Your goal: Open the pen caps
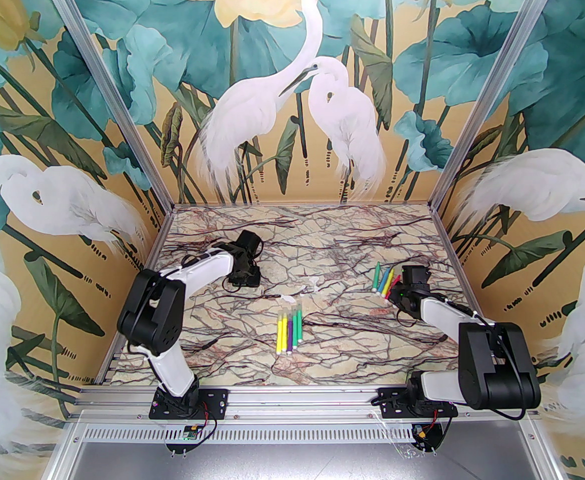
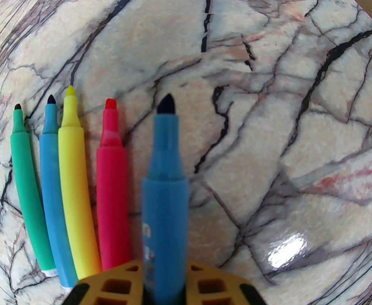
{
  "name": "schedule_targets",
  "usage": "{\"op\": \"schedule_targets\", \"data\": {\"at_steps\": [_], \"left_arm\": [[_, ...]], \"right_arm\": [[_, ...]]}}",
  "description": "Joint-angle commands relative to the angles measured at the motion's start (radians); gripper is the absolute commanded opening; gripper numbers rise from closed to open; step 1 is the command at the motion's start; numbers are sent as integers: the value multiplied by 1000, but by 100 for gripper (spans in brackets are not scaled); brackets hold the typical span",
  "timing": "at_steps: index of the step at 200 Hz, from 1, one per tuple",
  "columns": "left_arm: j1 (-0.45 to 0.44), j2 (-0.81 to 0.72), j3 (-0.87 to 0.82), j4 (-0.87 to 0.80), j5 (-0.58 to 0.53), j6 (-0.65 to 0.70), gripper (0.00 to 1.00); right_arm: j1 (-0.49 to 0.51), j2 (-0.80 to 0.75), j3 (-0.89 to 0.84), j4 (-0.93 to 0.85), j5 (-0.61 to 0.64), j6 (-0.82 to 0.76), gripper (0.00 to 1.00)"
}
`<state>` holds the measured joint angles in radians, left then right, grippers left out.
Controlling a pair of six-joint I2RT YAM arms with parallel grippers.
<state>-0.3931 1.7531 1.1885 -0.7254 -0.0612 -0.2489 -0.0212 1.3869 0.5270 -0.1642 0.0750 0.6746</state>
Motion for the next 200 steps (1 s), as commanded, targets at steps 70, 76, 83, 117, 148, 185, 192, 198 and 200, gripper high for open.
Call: {"op": "schedule_targets", "data": {"at_steps": [70, 76, 83, 117, 148, 185, 192, 198, 200], "left_arm": [[-5, -149, -89, 93, 119, 23, 43], [-4, -152, -90, 96, 123, 22, 43], [-5, -155, -91, 98, 126, 21, 43], [-3, -166, -98, 105, 135, 19, 43], [-1, -177, -106, 107, 142, 15, 44], [2, -217, -138, 127, 149, 2, 45], [3, -227, -148, 134, 153, -2, 47], [4, -237, -156, 143, 154, -4, 50], [4, -240, -160, 145, 156, -4, 52]], "right_arm": [[-6, 8, 25, -5, -15, 1, 24], [-6, 7, 25, -5, -14, 1, 24], [-6, 6, 25, -5, -13, -1, 24], [-6, -3, 19, -4, -17, -4, 29], [-6, -32, 20, -20, -16, -15, 29], [-3, -151, 20, -88, -11, -55, 32], [0, -181, 21, -106, -12, -66, 34], [2, -203, 26, -122, -16, -76, 37], [2, -209, 27, -129, -18, -80, 37]]}}
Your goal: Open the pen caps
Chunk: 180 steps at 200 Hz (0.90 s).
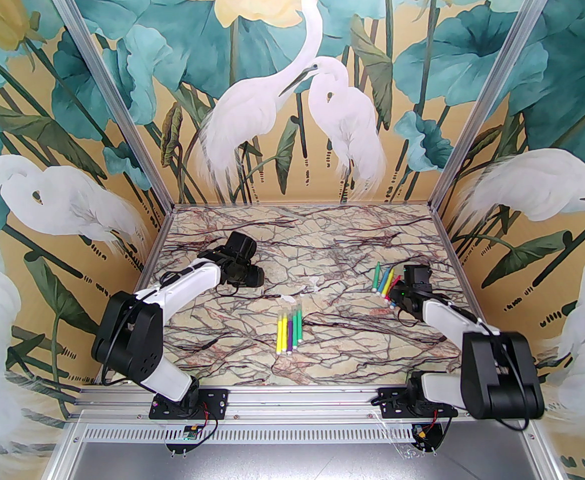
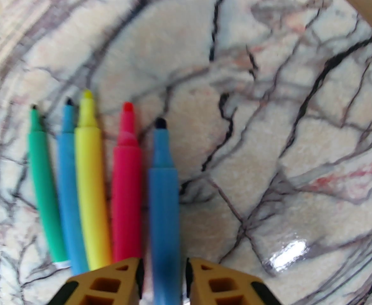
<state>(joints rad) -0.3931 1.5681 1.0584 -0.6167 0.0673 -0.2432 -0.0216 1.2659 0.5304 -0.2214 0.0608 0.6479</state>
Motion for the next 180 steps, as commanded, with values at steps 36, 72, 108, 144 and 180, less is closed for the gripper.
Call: {"op": "schedule_targets", "data": {"at_steps": [36, 72, 108, 144, 180], "left_arm": [[5, -138, -110, 103, 40, -23, 69], [7, -193, -160, 129, 42, -27, 73], [12, -229, -206, 155, 31, -36, 74], [17, -256, -239, 180, 17, -45, 74], [21, -278, -258, 193, 5, -42, 76]], "right_arm": [[48, -157, 87, -178, -60, -116, 43], [205, -162, 162, -241, -62, -141, 45], [374, -138, 224, -276, -46, -122, 46], [539, -73, 278, -313, -24, -107, 46], [686, -4, 299, -291, -24, -63, 47]]}}
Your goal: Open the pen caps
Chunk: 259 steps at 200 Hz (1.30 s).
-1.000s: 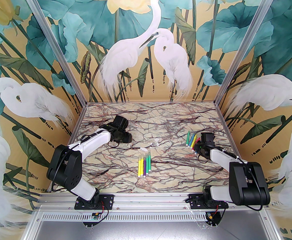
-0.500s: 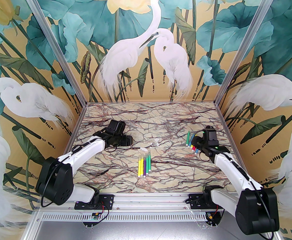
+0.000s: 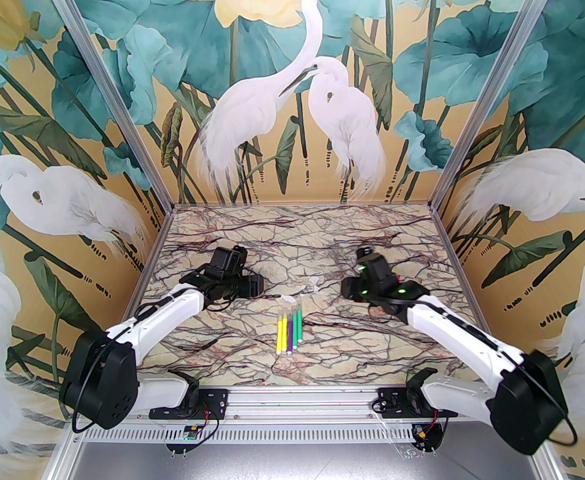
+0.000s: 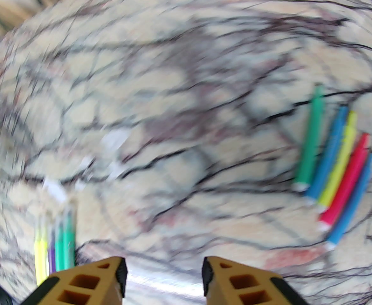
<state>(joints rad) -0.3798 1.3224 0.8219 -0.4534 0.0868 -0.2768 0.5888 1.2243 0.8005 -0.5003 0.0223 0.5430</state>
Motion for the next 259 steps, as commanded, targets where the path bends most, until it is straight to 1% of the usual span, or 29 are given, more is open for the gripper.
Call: {"op": "schedule_targets", "data": {"at_steps": [1, 27, 48, 104, 167, 259], "left_arm": [[7, -33, -22, 30, -15, -8, 77], [9, -41, -33, 36, -16, -9, 78], [9, -49, -46, 44, -17, -10, 78], [11, -102, -98, 77, -25, -21, 78], [11, -123, -125, 85, -21, -27, 79], [10, -157, -155, 107, -22, -40, 80]], "right_arm": [[80, 39, 29, -10, 15, 43, 47], [166, 100, 31, 23, 2, 80, 47], [217, 154, 42, 35, 0, 101, 47], [312, 291, 101, 67, -8, 140, 47], [348, 429, 177, 91, -40, 138, 46], [382, 494, 194, 71, -34, 156, 42]]}}
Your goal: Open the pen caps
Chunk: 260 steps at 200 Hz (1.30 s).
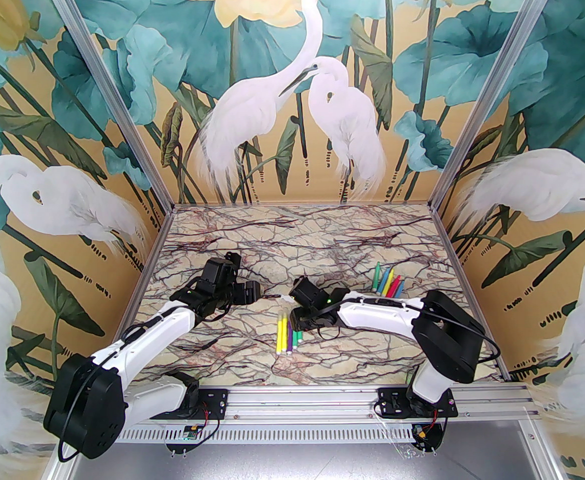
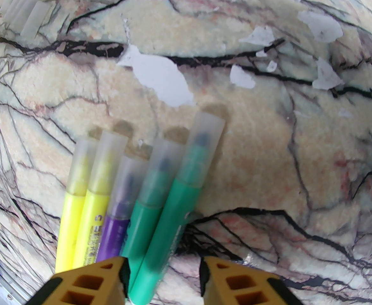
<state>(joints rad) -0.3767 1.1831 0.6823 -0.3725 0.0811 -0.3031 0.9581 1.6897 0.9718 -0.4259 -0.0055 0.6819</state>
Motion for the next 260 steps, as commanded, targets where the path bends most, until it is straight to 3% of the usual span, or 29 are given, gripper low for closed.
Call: {"op": "schedule_targets", "data": {"at_steps": [1, 100, 185, 260], "left_arm": [[8, -18, -15, 26, -16, -14, 80], [8, -31, -20, 23, -15, -17, 80], [9, -36, -13, 9, -17, -13, 80], [8, -41, -12, 1, -18, -14, 80]], "right_arm": [[14, 29, 23, -4, -6, 18, 42], [40, 71, 30, -25, 26, 34, 38], [47, -13, -13, 20, 22, 21, 39], [47, 9, -27, 26, 42, 30, 36]]}}
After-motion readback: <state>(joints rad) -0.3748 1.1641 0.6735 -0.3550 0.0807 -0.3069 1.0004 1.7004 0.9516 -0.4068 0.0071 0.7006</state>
